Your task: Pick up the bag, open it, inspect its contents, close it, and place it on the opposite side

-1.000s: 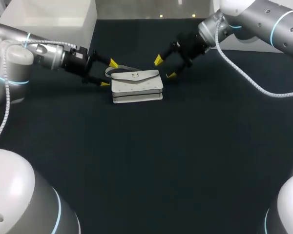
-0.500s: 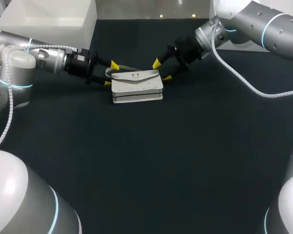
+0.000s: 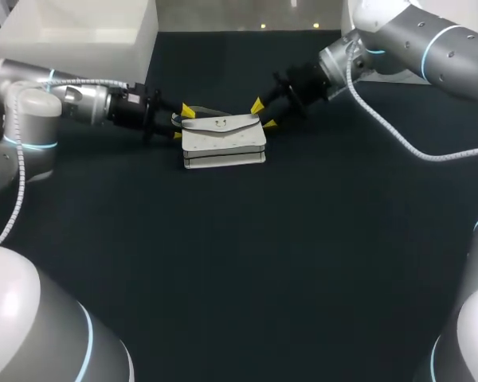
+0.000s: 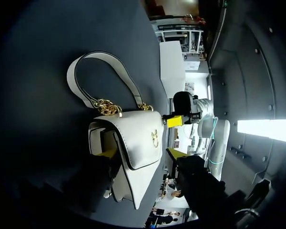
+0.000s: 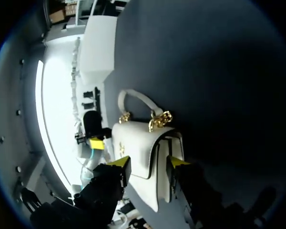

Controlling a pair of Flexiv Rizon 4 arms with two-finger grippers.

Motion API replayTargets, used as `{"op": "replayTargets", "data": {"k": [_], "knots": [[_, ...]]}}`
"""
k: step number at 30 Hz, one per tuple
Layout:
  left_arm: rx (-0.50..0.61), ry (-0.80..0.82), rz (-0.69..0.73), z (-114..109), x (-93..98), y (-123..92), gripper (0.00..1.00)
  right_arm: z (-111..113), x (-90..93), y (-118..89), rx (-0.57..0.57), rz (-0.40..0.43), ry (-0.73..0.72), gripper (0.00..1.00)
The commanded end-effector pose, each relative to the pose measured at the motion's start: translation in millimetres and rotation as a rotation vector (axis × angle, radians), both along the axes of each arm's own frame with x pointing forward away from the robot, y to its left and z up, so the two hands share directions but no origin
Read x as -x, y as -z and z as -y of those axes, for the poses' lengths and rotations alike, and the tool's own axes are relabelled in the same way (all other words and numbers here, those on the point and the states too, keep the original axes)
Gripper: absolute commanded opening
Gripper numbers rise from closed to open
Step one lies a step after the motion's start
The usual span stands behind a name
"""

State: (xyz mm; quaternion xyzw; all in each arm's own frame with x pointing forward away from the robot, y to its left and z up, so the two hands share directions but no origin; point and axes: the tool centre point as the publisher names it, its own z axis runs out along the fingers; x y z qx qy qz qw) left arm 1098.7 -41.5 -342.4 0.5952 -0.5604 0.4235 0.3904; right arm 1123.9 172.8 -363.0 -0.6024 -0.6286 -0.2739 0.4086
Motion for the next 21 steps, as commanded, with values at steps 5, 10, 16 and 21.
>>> {"op": "replayTargets", "data": {"k": [5, 10, 16, 21], "knots": [[0.010, 0.005, -0.014, 3, -8.1, 10, 0.56, -6, -4.8, 7, -0.005, -0.080, -0.112, 0.46], [0.001, -0.021, -0.008, 1, -8.6, 10, 0.49, -6, -4.2, 12, -0.002, -0.097, -0.105, 0.45], [-0.015, -0.045, -0.006, 1, -8.2, 10, 0.09, -7, -3.3, 13, -0.002, -0.102, -0.087, 0.11], [-0.021, -0.051, -0.006, 2, -7.8, 12, 0.00, -6, -1.1, 14, 0.007, -0.102, -0.078, 0.00]]}}
